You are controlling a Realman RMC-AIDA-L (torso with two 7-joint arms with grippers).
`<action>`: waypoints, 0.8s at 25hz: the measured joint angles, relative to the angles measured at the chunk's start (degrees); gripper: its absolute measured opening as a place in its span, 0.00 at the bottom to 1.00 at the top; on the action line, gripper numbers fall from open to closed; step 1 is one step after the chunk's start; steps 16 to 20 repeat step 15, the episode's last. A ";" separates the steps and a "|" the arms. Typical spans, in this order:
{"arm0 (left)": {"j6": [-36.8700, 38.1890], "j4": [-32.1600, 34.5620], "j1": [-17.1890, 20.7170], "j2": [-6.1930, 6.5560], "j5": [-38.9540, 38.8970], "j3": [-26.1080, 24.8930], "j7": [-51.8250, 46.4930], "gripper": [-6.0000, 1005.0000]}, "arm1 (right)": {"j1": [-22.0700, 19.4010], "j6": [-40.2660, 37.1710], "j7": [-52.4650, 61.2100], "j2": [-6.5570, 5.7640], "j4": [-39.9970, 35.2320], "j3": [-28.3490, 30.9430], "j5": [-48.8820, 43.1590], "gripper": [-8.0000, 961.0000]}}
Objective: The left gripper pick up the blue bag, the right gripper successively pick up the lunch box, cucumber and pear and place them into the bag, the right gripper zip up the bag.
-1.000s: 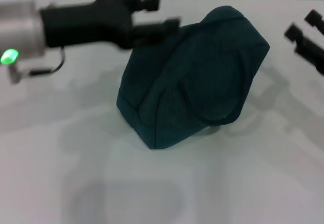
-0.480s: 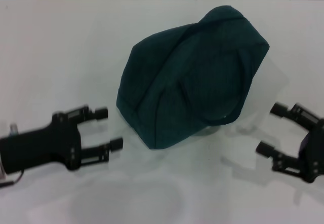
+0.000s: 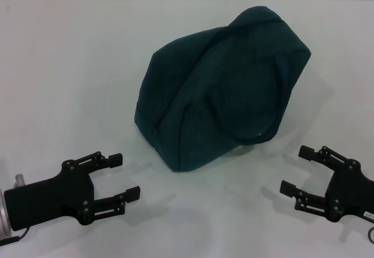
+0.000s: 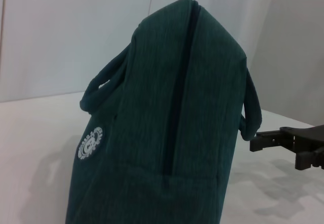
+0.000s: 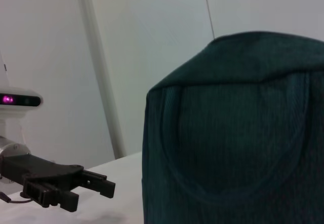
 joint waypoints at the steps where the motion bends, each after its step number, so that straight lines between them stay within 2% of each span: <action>1: 0.00 -0.02 -0.01 0.00 -0.11 0.00 0.19 0.80 | 0.03 0.10 -0.01 0.02 0.00 -0.03 0.00 0.91; 20: 0.56 -0.19 -0.37 0.14 -0.26 -1.57 0.40 0.80 | 0.18 0.61 -1.22 0.35 0.00 -0.86 -0.10 0.91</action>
